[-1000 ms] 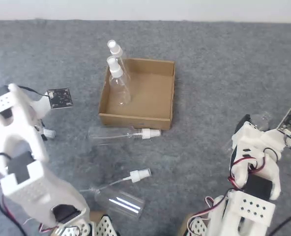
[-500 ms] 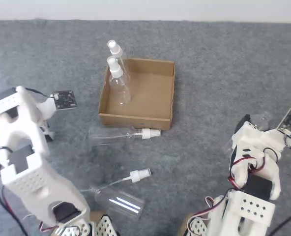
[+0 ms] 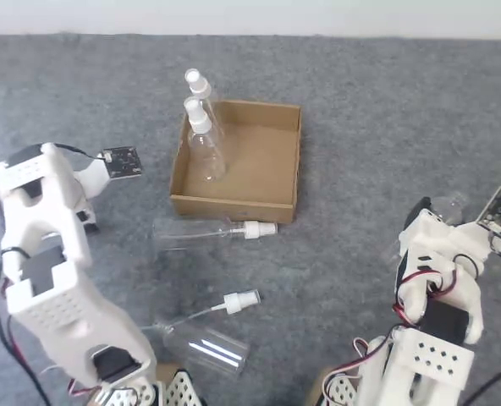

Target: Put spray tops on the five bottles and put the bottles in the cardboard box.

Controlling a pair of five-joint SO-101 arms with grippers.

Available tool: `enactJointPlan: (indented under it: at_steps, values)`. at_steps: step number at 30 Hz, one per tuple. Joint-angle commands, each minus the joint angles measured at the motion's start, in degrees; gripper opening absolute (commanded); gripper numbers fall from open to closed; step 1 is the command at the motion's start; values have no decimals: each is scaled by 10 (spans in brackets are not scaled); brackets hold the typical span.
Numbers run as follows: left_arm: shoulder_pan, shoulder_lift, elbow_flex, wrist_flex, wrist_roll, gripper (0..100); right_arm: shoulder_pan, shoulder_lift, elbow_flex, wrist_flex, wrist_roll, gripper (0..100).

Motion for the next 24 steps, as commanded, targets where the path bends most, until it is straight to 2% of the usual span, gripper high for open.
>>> enactJointPlan:
  at_steps: [1, 14, 24]
  values:
    - [-23, -10, -32, -7, 9, 162, -6, -8, -7, -10, 11, 20]
    - [-33, -1, -28, -7, 9, 158, -5, -8, -7, -10, 12, 20]
    - [-33, 50, -32, -4, 9, 23, -5, -8, -7, -9, 12, 20]
